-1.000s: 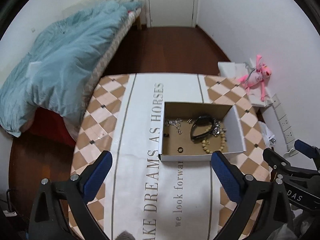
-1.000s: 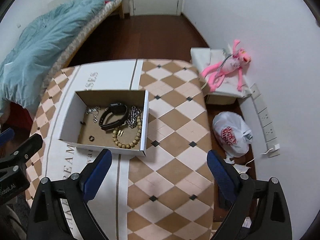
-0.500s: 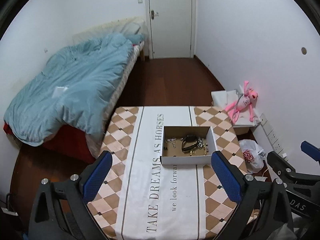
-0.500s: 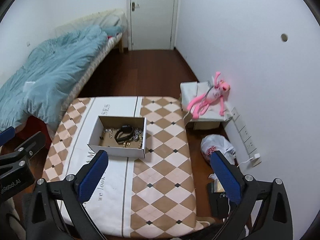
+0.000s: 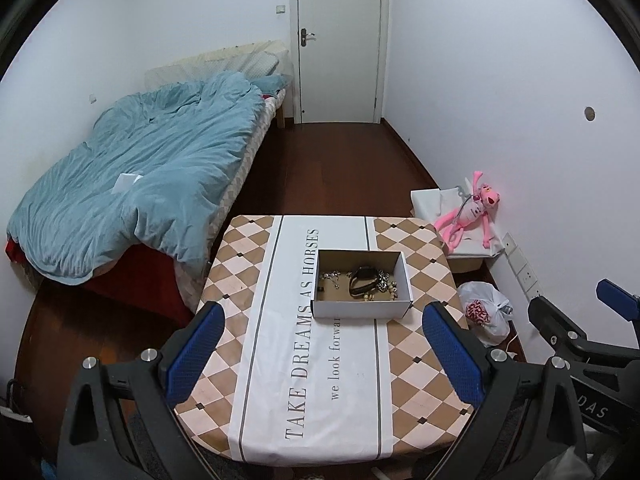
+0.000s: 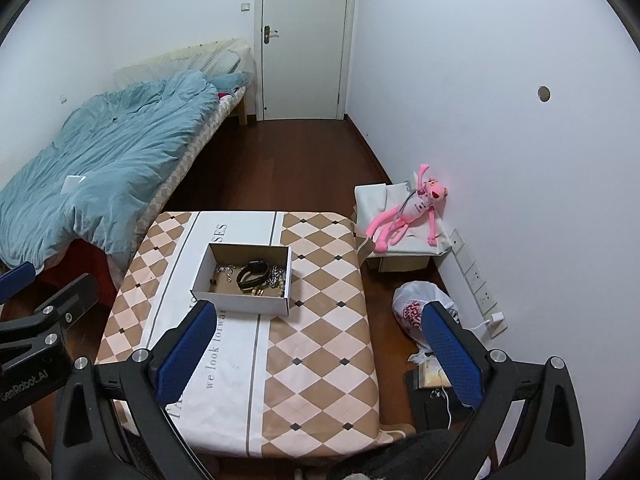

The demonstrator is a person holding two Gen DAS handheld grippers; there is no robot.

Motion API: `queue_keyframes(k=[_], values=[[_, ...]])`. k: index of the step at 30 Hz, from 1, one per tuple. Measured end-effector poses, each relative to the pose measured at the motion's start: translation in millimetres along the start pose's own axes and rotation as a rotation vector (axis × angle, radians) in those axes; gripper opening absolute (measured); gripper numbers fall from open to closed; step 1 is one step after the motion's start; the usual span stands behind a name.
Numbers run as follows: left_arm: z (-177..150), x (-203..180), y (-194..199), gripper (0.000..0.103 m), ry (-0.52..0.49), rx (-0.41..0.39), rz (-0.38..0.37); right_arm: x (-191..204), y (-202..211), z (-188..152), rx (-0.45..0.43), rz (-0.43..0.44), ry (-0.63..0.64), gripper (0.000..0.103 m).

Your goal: Organize jewelry

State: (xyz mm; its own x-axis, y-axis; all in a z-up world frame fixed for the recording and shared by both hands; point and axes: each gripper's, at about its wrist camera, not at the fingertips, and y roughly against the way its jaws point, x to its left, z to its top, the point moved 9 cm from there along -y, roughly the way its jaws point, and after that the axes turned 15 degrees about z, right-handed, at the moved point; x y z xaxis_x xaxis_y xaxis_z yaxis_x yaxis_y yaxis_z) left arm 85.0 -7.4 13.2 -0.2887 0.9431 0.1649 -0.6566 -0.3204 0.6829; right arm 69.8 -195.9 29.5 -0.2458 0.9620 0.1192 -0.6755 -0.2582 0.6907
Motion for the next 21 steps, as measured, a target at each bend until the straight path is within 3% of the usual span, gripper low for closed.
queue_keyframes(k=[21], values=[[21,-3,-55,0.101,-0.009,0.132,0.034,-3,-74,38,0.124,0.013,-0.005,0.103]])
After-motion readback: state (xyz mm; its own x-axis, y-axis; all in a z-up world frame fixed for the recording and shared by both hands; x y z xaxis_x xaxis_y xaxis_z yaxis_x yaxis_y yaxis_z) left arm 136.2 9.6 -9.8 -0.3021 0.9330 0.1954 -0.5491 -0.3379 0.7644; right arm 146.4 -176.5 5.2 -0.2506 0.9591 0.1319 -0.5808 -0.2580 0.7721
